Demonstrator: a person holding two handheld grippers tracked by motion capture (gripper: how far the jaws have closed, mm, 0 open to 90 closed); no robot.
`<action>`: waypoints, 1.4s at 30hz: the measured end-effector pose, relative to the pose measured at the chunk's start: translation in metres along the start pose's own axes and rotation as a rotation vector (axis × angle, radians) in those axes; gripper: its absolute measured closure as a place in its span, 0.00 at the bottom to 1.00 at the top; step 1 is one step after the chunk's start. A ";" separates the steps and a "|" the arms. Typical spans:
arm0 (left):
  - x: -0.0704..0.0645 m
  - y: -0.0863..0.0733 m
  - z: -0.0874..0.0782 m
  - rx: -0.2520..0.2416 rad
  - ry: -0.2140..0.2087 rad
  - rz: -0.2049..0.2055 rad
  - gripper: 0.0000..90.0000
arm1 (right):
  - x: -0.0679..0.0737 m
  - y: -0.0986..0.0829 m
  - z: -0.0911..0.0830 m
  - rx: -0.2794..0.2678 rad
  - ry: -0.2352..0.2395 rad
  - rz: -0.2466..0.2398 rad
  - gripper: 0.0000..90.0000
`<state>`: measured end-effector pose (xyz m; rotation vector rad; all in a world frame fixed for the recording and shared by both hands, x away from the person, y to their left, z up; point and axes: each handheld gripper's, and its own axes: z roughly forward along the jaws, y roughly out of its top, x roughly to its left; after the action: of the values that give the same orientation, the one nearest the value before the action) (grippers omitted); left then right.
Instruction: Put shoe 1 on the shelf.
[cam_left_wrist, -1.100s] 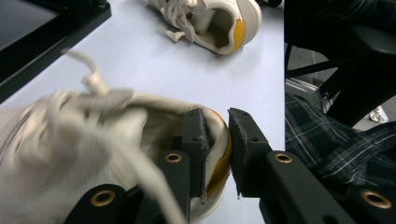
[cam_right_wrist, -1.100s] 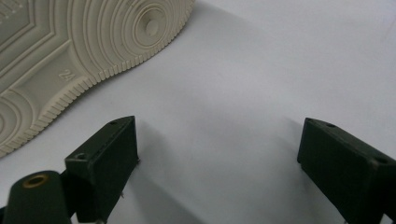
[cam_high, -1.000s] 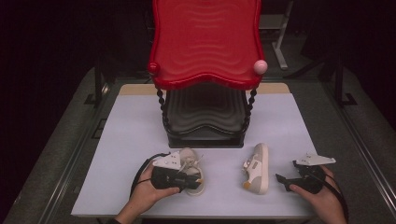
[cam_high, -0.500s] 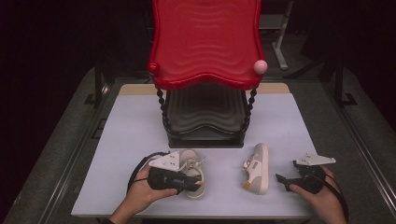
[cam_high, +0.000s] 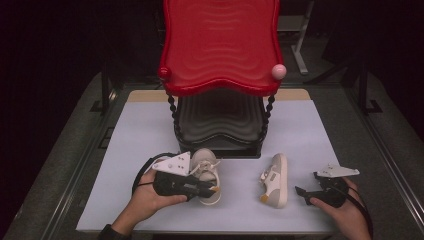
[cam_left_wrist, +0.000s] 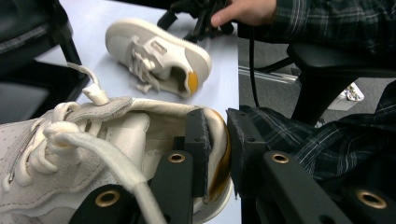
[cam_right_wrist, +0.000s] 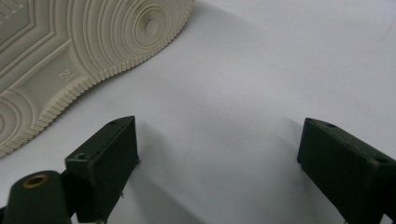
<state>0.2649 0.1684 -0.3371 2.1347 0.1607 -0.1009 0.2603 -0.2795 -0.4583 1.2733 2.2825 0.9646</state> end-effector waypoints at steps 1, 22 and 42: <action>0.000 0.004 -0.002 0.000 0.005 0.009 0.87 | 0.000 0.000 0.000 0.000 0.001 0.000 0.13; 0.044 0.044 -0.019 0.056 0.080 0.099 0.88 | 0.000 0.000 0.000 0.000 0.000 0.000 0.13; 0.086 0.045 -0.013 0.102 0.131 0.111 0.88 | 0.000 0.000 0.000 -0.003 0.000 0.000 0.13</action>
<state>0.3566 0.1624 -0.3043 2.2481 0.1157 0.0977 0.2600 -0.2795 -0.4584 1.2722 2.2796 0.9676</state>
